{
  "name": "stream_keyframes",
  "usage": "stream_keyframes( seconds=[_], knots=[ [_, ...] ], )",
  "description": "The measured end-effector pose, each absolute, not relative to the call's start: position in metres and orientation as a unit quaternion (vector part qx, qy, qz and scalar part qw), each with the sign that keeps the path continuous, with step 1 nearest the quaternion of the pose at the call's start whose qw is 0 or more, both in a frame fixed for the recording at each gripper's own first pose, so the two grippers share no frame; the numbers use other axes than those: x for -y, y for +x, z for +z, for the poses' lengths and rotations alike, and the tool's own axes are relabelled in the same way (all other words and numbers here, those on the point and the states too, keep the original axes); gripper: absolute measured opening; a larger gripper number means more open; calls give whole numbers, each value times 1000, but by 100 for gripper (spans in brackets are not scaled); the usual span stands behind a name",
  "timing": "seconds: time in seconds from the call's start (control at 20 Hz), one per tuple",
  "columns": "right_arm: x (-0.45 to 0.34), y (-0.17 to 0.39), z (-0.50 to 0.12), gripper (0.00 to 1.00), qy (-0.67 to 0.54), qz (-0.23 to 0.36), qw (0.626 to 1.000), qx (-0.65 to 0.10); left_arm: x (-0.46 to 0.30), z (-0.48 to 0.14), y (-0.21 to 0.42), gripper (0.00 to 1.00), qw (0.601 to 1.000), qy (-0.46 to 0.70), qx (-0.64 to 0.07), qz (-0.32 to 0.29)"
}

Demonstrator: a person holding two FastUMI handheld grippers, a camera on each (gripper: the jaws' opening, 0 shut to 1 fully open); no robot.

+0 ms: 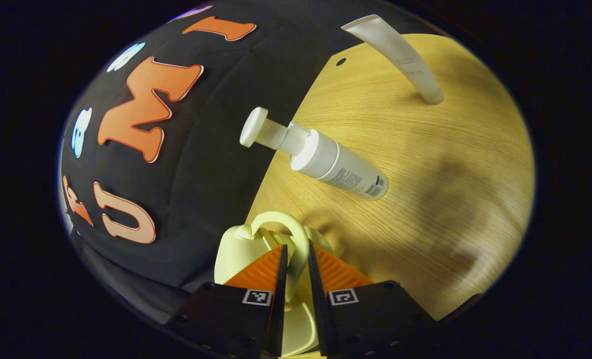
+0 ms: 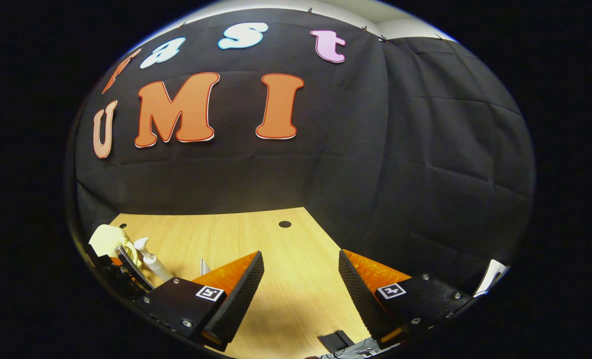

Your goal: First open the suitcase, pack the skin care products into it, and then close the suitcase.

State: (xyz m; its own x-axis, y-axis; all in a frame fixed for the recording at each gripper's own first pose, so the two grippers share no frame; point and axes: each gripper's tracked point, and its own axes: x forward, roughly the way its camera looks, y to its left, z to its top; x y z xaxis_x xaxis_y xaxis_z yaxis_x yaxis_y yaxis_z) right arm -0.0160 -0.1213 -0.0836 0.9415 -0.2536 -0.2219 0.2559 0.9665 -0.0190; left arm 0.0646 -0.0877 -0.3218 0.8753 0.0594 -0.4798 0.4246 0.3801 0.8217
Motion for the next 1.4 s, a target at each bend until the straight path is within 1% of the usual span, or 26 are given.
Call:
stream_keyframes(
  seconds=[0.05,0.1,0.2,0.3,0.5,0.55,0.6,0.65,0.8,0.9,1.05,1.1,1.15,1.4],
  knots=[
    [120,-16,-83,96,7,-128,985,-111,90,-315,68,19,805,541,-214,-113],
    [118,-16,-81,96,8,-127,986,-110,91,-308,67,18,816,526,-211,-116],
    [113,-15,-79,96,10,-124,986,-108,85,-294,68,5,841,484,-217,-107],
    [105,-13,-75,96,14,-119,987,-105,84,-282,69,5,865,432,-229,-114],
    [85,-7,-65,96,27,-105,989,-97,83,-249,76,5,892,361,-243,-120],
    [78,-5,-62,96,30,-101,990,-94,80,-244,78,5,903,335,-241,-117],
    [71,-3,-57,96,31,-97,991,-90,74,-238,81,7,914,310,-238,-111],
    [64,-1,-53,96,32,-93,991,-85,67,-227,83,5,924,287,-231,-103],
    [37,5,-42,96,34,-76,994,-75,51,-211,81,5,945,233,-218,-73],
    [19,7,-35,96,36,-68,995,-70,43,-210,80,5,952,215,-210,-51],
    [4,8,-26,96,41,-63,995,-66,41,-220,85,5,951,233,-203,-12],
    [0,8,-24,100,41,-64,995,-65,43,-226,85,5,950,237,-205,0],
    [-4,7,-22,96,39,-66,995,-63,42,-235,87,5,949,235,-210,10],
    [-20,2,-17,96,29,-75,995,-67,21,-271,95,5,947,213,-235,55]
  ],
)
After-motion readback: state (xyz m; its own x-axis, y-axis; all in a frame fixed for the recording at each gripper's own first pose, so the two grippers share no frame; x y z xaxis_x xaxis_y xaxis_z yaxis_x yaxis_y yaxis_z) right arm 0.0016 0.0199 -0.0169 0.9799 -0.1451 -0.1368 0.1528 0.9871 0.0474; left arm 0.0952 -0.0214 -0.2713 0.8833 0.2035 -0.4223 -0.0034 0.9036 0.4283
